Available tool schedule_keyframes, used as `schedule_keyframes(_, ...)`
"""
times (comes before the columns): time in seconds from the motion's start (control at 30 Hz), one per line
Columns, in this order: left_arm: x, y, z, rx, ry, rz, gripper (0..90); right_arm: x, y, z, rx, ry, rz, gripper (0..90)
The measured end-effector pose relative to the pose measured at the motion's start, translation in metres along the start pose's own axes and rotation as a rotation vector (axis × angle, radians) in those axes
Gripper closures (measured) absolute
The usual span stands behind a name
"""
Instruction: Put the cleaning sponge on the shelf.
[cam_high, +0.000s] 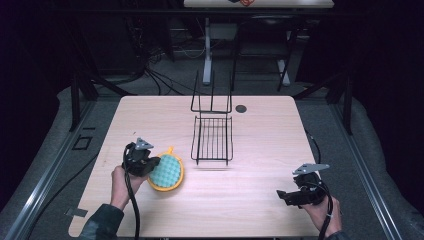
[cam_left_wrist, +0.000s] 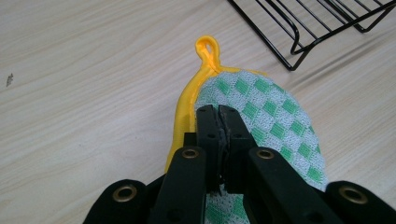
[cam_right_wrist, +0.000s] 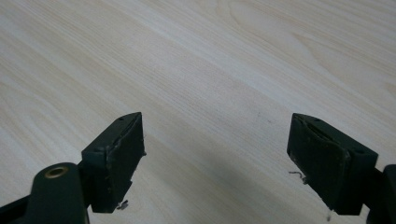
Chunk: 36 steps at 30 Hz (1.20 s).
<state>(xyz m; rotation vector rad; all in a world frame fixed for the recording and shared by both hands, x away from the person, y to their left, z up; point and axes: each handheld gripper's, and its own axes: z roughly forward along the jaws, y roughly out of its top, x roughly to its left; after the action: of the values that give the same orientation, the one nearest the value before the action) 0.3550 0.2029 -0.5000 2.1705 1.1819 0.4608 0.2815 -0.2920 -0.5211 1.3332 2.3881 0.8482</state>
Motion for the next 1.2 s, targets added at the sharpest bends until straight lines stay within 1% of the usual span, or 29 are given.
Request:
schedule_keyframes(0.23, 0.001, 0.002, -0.007, -0.014, -0.005, -0.002, 88.1, 0.000, 0.000, 0.001, 0.009, 0.002, 0.002, 18.0)
schedule_keyframes(0.3, 0.001, 0.002, -0.007, -0.021, 0.000, -0.004, 88.2, 0.000, 0.000, 0.001, 0.010, 0.002, 0.002, 17.9)
schedule_keyframes(0.47, 0.000, 0.003, -0.012, -0.029, -0.009, -0.003, 88.2, 0.000, 0.000, 0.002, 0.013, -0.002, -0.003, 16.7)
schedule_keyframes(0.57, 0.000, 0.004, -0.013, -0.037, -0.009, 0.000, 88.1, 0.000, 0.000, 0.002, 0.027, -0.003, -0.002, 15.9)
schedule_keyframes(0.67, -0.001, 0.005, -0.016, -0.042, -0.014, -0.001, 88.1, 0.000, -0.001, 0.003, 0.038, -0.010, -0.014, 14.5)
schedule_keyframes(0.83, 0.000, 0.006, -0.021, -0.061, -0.015, -0.005, 88.2, 0.000, -0.001, 0.005, 0.050, -0.005, -0.016, 12.5)
schedule_keyframes(0.97, 0.000, 0.007, -0.023, -0.060, -0.025, -0.010, 88.1, 0.000, -0.001, 0.005, 0.050, -0.005, -0.022, 12.6)
schedule_keyframes(1.0, 0.000, 0.007, -0.023, -0.069, -0.020, -0.009, 88.1, 0.000, -0.001, 0.005, 0.050, -0.005, -0.022, 12.6)
schedule_keyframes(1.03, -0.001, 0.008, -0.024, -0.062, -0.026, -0.004, 88.1, 0.000, -0.001, 0.005, 0.051, -0.004, -0.024, 12.6)
schedule_keyframes(1.1, -0.002, 0.009, -0.025, -0.067, -0.027, -0.006, 88.1, 0.000, -0.001, 0.005, 0.051, -0.003, -0.025, 12.8)
schedule_keyframes(1.17, -0.002, 0.010, -0.027, -0.067, -0.028, 0.001, 88.1, 0.000, -0.001, 0.005, 0.053, -0.005, -0.027, 13.1)
schedule_keyframes(1.2, -0.002, 0.011, -0.028, -0.073, -0.027, -0.004, 88.1, 0.000, -0.001, 0.005, 0.052, -0.003, -0.026, 13.1)
